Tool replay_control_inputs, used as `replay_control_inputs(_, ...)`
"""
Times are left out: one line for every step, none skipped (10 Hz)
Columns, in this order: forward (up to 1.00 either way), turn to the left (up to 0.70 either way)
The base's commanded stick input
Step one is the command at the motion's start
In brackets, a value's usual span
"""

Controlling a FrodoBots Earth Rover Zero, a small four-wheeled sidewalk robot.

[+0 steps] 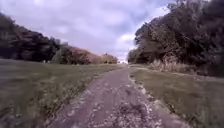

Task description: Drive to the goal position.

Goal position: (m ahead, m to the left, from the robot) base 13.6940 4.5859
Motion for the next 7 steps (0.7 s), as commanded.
replay_control_inputs(1.00, 0.00)
replay_control_inputs(1.00, 0.00)
replay_control_inputs(1.00, 0.00)
replay_control_inputs(1.00, 0.00)
replay_control_inputs(1.00, 0.00)
replay_control_inputs(1.00, 0.00)
replay_control_inputs(1.00, 0.00)
